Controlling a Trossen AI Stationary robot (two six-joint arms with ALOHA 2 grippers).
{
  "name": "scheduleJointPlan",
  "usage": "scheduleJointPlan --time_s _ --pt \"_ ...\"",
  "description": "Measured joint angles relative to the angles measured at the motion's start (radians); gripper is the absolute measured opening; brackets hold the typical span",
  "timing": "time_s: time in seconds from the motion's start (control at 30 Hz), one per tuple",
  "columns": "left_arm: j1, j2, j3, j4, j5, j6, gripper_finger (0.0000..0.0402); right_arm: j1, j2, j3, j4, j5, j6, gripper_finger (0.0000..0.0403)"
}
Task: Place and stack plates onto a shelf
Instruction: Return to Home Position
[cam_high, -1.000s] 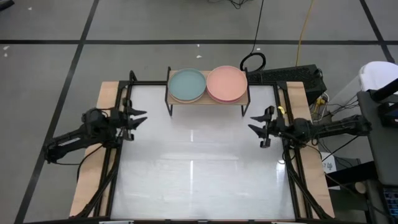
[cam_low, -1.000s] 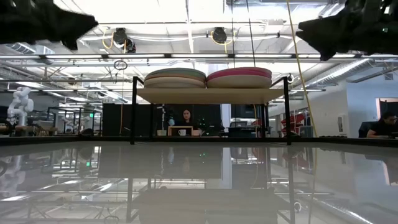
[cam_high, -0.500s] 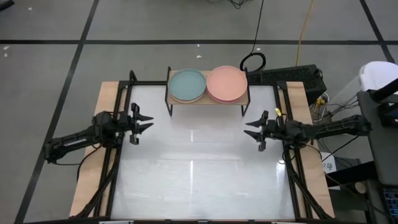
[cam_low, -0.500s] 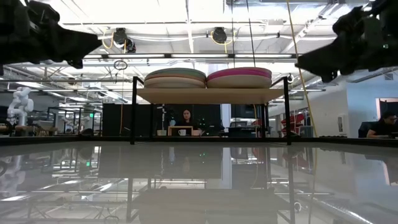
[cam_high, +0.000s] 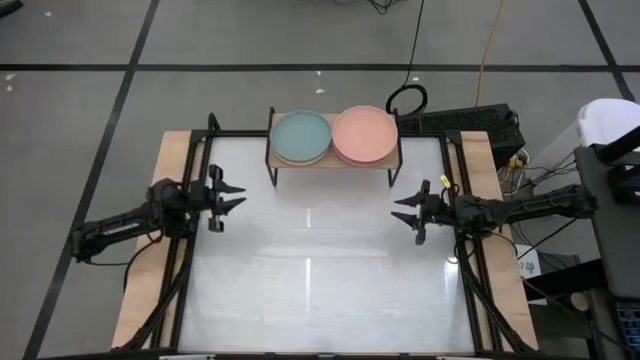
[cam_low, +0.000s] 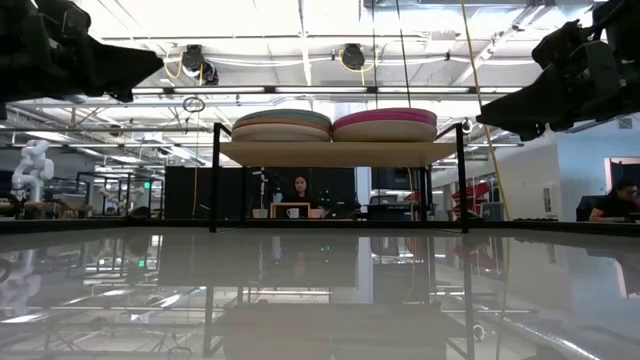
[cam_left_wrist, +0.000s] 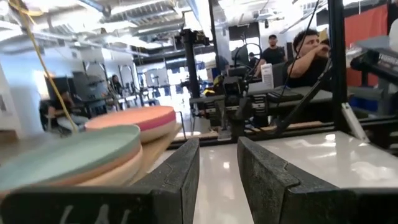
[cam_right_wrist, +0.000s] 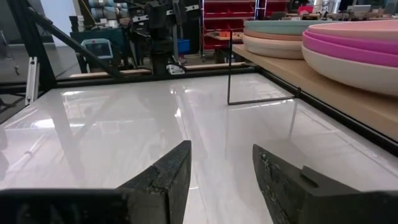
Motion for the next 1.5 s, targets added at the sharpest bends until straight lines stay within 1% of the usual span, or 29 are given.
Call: scheduleJointPlan --time_s 0.07,1.5 --pt "0.000 0.000 0.000 0.010 0.000 0.027 0.0115 0.000 0.000 0.000 0.000 0.000 0.000 0.0155" --pt "0.000 0.000 0.001 0.017 0.000 0.013 0.0115 0.000 0.000 0.000 0.002 -0.001 0.000 0.0155"
